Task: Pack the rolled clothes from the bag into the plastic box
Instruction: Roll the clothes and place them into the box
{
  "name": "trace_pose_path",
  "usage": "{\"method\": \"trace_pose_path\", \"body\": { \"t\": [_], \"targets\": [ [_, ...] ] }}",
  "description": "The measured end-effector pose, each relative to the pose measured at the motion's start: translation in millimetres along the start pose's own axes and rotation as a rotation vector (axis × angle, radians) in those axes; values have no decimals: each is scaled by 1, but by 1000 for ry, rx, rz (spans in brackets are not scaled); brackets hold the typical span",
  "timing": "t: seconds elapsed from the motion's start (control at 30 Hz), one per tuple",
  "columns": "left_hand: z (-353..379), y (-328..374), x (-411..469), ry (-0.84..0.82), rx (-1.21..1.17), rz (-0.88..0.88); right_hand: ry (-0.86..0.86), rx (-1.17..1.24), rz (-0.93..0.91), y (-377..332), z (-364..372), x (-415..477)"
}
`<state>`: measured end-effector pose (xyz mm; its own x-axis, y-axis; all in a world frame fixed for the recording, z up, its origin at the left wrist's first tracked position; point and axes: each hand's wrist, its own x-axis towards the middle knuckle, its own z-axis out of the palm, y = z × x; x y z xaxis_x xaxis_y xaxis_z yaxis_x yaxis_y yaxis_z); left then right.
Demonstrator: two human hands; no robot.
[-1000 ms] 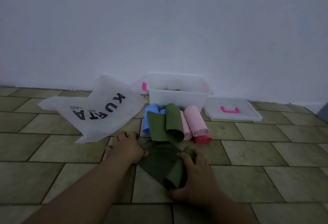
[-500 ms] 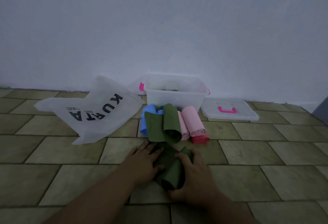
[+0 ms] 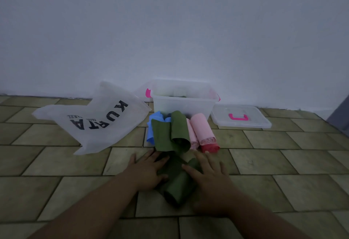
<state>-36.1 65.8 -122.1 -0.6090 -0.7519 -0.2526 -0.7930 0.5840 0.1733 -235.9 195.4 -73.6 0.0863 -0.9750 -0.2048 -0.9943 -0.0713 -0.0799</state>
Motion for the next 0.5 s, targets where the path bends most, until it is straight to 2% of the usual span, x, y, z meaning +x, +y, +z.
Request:
{"method": "trace_pose_path", "body": {
  "t": [0.17,0.23,0.3,0.37,0.43,0.5],
  "targets": [
    [-21,-2,-7,-26,-8,33,-14,29,-107,-9,-19,19],
    [-34,3,-13,71,-83,8,-51,47,-121,-11,-22,27],
    [-48,11,-20,162,-263,-3,-87,83,-124,-12,-24,31],
    [-55,24,-29,65,-383,34,-88,123,-126,-12,-26,34],
    [-52,36,-37,-53,-334,50,-53,177,-114,-13,-27,35],
    [-47,40,-41,-60,-319,12,-4,193,-97,-13,-27,35]
  ]
}}
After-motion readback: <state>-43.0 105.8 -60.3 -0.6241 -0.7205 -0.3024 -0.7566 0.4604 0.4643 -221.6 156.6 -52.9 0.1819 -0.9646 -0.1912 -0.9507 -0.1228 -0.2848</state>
